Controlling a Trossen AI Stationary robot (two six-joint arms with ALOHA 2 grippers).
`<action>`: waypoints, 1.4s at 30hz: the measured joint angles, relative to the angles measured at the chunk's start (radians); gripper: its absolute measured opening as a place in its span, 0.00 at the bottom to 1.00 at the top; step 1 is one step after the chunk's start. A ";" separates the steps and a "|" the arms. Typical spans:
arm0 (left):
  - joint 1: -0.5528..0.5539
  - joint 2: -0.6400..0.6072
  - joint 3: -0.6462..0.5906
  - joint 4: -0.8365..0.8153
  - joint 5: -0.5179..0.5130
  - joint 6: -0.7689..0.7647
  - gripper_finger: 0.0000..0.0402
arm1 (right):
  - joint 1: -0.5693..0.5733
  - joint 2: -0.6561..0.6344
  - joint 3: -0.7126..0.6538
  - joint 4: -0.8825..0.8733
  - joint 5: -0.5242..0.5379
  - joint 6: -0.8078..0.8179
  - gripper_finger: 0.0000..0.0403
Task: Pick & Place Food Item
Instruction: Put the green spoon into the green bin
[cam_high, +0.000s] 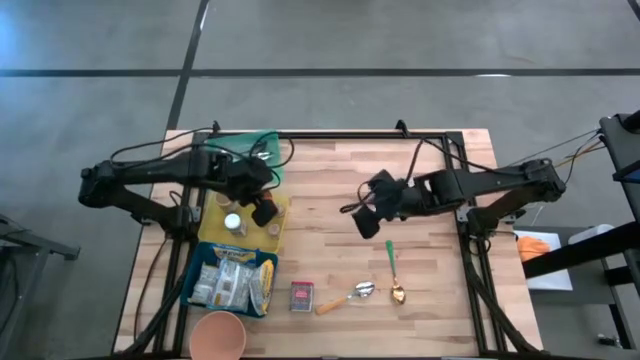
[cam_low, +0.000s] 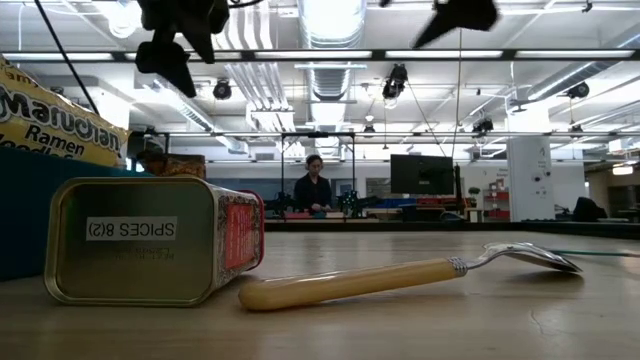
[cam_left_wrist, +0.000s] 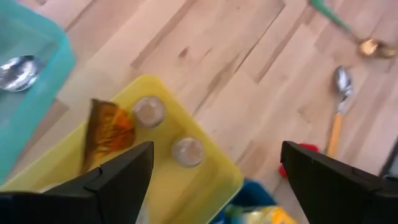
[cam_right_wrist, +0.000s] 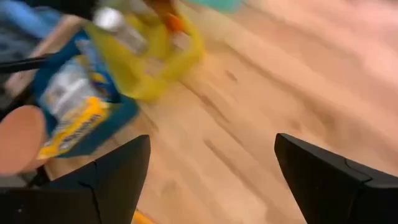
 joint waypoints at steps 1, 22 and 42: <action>-0.006 -0.005 -0.006 0.018 -0.001 -0.012 0.89 | 0.010 0.000 0.000 -0.039 0.000 0.063 0.85; -0.110 -0.006 -0.073 0.234 0.070 0.059 0.89 | 0.264 0.203 0.000 -0.388 -0.147 0.653 0.85; -0.110 -0.011 -0.124 0.292 0.119 0.085 0.89 | 0.323 0.279 -0.294 -0.072 -0.228 0.727 0.85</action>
